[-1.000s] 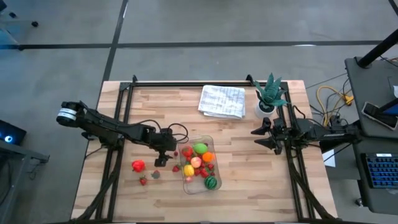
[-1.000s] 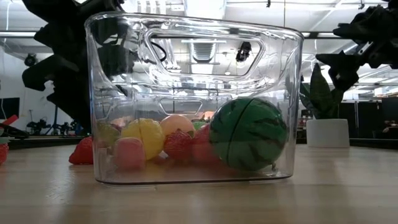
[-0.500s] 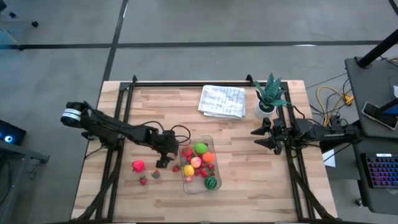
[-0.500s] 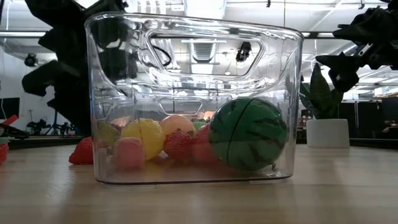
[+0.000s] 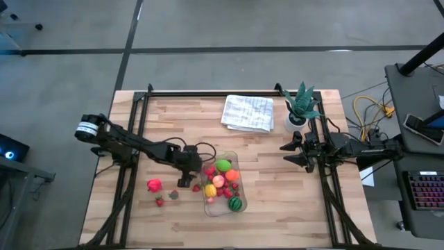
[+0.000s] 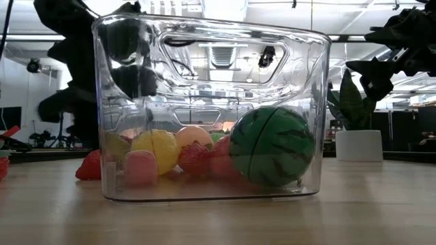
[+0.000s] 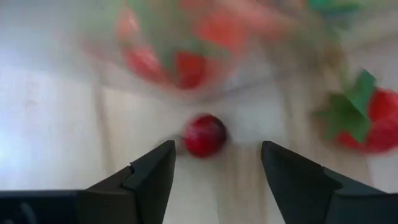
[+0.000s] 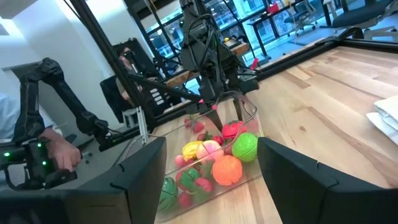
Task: Pick and placing Produce into tupperware
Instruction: Put the red cherry into the transparent bin
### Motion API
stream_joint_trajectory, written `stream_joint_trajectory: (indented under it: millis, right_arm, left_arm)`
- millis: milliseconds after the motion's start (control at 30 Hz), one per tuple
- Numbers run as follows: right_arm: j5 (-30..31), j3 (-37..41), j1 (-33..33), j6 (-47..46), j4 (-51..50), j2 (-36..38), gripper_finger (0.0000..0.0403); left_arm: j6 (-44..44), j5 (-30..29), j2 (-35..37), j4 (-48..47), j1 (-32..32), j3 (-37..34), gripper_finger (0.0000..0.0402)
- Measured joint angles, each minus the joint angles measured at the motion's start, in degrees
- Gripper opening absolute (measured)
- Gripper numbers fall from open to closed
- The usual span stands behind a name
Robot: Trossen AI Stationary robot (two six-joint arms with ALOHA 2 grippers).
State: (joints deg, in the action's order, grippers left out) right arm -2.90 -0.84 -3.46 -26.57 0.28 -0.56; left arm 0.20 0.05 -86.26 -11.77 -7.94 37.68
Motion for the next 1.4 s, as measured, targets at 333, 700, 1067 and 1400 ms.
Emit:
stream_joint_trajectory:
  millis: [333, 700, 1067, 1400]
  right_arm:
    - [0.0, 0.0, 0.0, 0.0, 0.0, 0.0, 0.0242]
    - [0.0, 0.0, 0.0, 0.0, 0.0, 0.0, 0.0242]
    - [0.0, 0.0, 0.0, 0.0, 0.0, 0.0, 0.0242]
    - [0.0, 0.0, 0.0, 0.0, 0.0, 0.0, 0.0242]
  left_arm:
    - [-0.9, -4.9, -1.3, 2.3, 0.1, 0.4, 0.0174]
    - [-0.9, -4.4, -2.0, 2.6, 0.0, 0.3, 0.0129]
    - [-1.3, -5.2, -0.7, 0.2, 0.1, 0.6, 0.0062]
    - [-5.3, -5.1, 14.0, -19.0, -0.3, 5.9, 0.0059]
